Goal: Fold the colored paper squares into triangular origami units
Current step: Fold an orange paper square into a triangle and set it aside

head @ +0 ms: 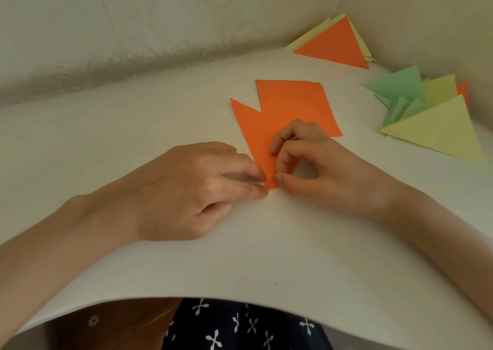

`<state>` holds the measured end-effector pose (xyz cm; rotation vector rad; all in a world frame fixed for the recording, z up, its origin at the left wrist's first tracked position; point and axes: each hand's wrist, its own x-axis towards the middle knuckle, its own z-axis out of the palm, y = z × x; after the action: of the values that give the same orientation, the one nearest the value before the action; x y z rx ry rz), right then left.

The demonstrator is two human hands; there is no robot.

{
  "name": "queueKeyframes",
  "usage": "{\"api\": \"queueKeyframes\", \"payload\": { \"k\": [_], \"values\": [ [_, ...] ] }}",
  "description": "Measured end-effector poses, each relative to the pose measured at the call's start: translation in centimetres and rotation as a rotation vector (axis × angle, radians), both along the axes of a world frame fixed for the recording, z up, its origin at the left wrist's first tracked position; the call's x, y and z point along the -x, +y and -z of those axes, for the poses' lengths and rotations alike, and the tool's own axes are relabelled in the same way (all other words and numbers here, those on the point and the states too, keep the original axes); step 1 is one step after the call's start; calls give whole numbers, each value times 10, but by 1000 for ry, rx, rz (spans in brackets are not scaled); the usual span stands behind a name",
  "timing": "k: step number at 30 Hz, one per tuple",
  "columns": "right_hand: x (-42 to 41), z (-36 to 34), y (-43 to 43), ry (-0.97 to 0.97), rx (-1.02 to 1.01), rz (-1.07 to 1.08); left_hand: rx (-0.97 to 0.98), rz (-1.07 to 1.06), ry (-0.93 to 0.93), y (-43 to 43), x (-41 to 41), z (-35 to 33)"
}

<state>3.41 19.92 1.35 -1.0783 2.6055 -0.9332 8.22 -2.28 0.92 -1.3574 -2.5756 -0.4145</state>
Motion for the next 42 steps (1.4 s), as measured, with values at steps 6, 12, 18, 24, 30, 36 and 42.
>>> {"api": "queueKeyframes", "payload": {
  "k": [6,12,18,24,30,36,42],
  "values": [
    [-1,1,0,60,7,0,-21,-42,-56,3,-3,-1],
    [2,3,4,94,26,-47,20,-45,-65,3,-2,0],
    [3,4,3,96,-47,-66,-24,-59,-87,4,-4,0],
    [2,3,6,114,-45,-83,-26,-83,-87,5,-6,-2],
    [6,0,14,191,-79,-98,-63,-147,36,14,-7,-1],
    [7,-5,28,329,-145,-120,-108,-349,38,13,1,4],
    [4,-3,20,567,-151,-139,-201,-380,-38,12,4,2]
  ]
}}
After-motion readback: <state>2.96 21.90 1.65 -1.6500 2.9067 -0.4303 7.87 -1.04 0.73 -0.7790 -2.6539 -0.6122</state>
